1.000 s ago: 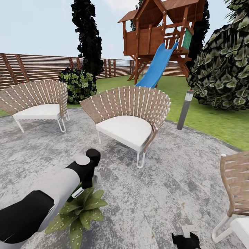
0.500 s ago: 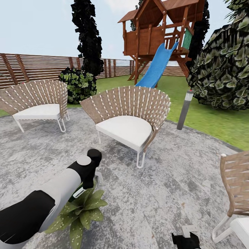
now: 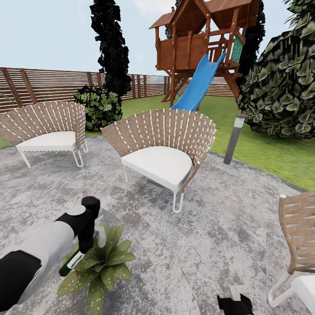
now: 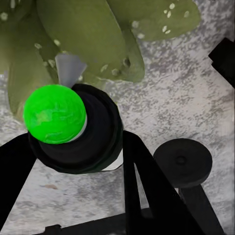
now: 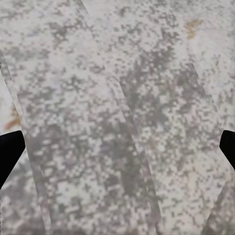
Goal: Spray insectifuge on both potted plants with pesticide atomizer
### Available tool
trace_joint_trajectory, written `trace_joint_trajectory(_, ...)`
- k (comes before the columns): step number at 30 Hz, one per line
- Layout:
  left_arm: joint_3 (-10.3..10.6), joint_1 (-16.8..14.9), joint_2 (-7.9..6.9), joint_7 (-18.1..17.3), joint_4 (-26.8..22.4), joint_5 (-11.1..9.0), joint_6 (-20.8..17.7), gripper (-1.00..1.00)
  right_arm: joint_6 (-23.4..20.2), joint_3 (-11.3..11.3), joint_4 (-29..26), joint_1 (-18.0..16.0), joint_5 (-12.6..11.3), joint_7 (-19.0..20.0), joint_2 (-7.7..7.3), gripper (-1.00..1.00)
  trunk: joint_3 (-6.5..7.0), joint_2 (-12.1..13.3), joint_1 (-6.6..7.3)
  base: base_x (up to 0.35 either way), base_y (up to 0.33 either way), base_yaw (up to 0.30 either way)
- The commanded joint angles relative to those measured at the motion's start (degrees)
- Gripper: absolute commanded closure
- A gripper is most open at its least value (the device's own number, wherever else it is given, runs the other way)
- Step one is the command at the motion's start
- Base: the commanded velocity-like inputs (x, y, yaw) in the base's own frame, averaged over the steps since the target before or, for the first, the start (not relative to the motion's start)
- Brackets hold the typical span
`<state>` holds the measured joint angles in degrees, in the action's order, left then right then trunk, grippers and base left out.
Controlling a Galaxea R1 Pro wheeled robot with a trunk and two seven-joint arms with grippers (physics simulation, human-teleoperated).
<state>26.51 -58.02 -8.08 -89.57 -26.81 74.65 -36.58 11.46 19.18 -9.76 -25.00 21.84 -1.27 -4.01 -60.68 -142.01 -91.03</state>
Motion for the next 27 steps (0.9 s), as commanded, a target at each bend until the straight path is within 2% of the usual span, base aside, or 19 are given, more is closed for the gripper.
trace_joint_trajectory(1, 0.12, 0.78, -0.12, -0.43, -0.35, 0.02, -0.75, 1.00, 0.24, 0.36, 0.09, -0.05, 0.59, -0.13, 0.02, -1.00, -0.05, -0.02, 0.01, 0.000, 0.000, 0.000)
trace_joint_trajectory(3, -0.72, 1.15, -0.12, -0.43, -0.52, -0.87, -0.83, 1.00, 0.26, 0.39, 0.09, -0.05, 0.58, -0.13, -0.02, -1.00, -0.05, -0.02, 0.01, 0.000, 0.000, 0.000)
trace_joint_trajectory(5, -2.40, 1.28, -0.23, -0.43, -0.58, -2.15, -0.79, 1.00, 0.29, 0.39, 0.09, -0.05, 0.58, -0.13, -0.03, -1.00, -0.05, -0.02, 0.01, 0.000, 0.000, 0.000)
trace_joint_trajectory(8, -3.79, 1.26, -0.34, -0.43, -0.61, -2.70, -0.64, 1.00, 0.32, 0.39, 0.09, -0.05, 0.58, -0.13, -0.03, -1.00, -0.05, -0.02, 0.01, -0.018, -0.003, 0.000)
trace_joint_trajectory(14, -4.26, 1.16, -0.43, -0.43, -0.70, -2.84, -0.52, 1.00, 0.32, 0.40, 0.09, -0.05, 0.58, -0.13, -0.04, -1.00, -0.05, -0.02, 0.01, -0.260, -0.039, 0.000)
trace_joint_trajectory(18, -4.14, 1.15, -0.48, -0.43, -0.64, -2.24, -0.44, 1.00, 0.32, 0.41, 0.09, -0.05, 0.58, -0.13, -0.04, -1.00, -0.05, -0.02, 0.01, -0.271, 0.072, 0.000)
trace_joint_trajectory(20, -4.05, 1.07, -1.03, -0.43, -0.65, -2.05, -0.43, 1.00, 0.32, 0.41, 0.09, -0.05, 0.58, -0.13, -0.04, -1.00, -0.05, -0.02, 0.01, -0.069, 0.023, 0.000)
trace_joint_trajectory(24, -4.03, 0.65, -3.64, -0.43, -0.70, -2.05, -0.39, 1.00, 0.32, 0.41, 0.09, -0.05, 0.58, -0.13, -0.04, -1.00, -0.05, -0.02, 0.01, -0.002, 0.056, 0.000)
trace_joint_trajectory(27, -3.75, 1.04, -3.64, -0.43, -0.70, -2.05, -0.41, 1.00, 0.32, 0.41, 0.09, -0.05, 0.58, -0.13, -0.04, -1.00, -0.05, -0.02, 0.01, 0.068, 0.264, 0.000)
